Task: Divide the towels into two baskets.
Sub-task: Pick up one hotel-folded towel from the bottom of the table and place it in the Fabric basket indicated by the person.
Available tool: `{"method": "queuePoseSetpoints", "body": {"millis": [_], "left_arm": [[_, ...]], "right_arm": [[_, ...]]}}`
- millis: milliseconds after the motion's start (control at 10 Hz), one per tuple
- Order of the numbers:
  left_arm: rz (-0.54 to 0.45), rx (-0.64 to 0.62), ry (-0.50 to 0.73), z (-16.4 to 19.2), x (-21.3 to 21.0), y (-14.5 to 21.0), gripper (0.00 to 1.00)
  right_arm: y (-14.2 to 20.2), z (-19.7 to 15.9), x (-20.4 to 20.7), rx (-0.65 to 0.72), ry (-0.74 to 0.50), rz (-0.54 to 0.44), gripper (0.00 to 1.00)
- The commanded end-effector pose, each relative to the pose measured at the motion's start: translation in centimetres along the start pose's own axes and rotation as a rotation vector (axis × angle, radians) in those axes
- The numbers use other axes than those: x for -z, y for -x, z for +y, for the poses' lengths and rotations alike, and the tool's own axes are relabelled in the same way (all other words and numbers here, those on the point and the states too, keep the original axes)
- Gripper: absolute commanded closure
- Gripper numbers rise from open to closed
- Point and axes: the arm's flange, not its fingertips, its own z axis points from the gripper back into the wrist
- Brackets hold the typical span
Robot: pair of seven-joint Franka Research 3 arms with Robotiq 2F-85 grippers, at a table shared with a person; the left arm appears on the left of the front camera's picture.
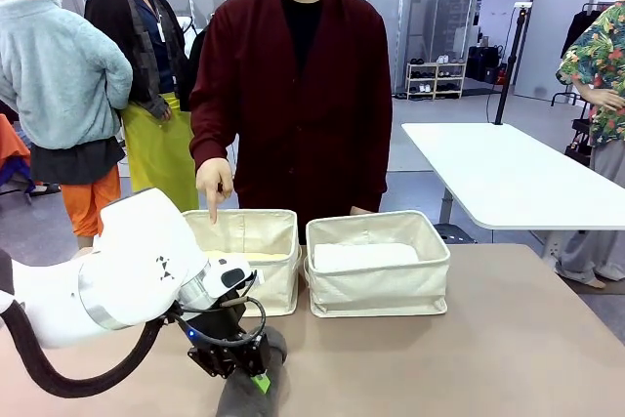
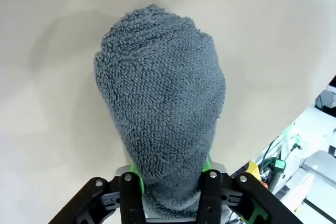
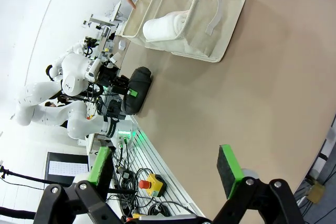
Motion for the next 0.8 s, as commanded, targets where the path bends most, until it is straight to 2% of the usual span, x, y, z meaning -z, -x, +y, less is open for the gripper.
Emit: {"method": "queuePoseSetpoints", "body": {"millis": [0,200,300,700], "left_arm": [[-0.039,0.060,0.007,0.8,-2.6,8.9,0.79],[-0.010,0.179,-0.023,0.0,-6.5,9.7,0.79],[0.041,0.281,-0.027,-0.3,-8.2,9.7,0.79],[0.309,0.776,-0.251,-0.6,-13.0,8.0,0.79]], "right_arm": [[0.2,0.3,0.0,0.003,0.016,0.008,0.00],[0.2,0.3,0.0,0.003,0.016,0.008,0.00],[0.2,0.3,0.0,0.003,0.016,0.008,0.00],[0.2,0.3,0.0,0.003,0.016,0.008,0.00]]}}
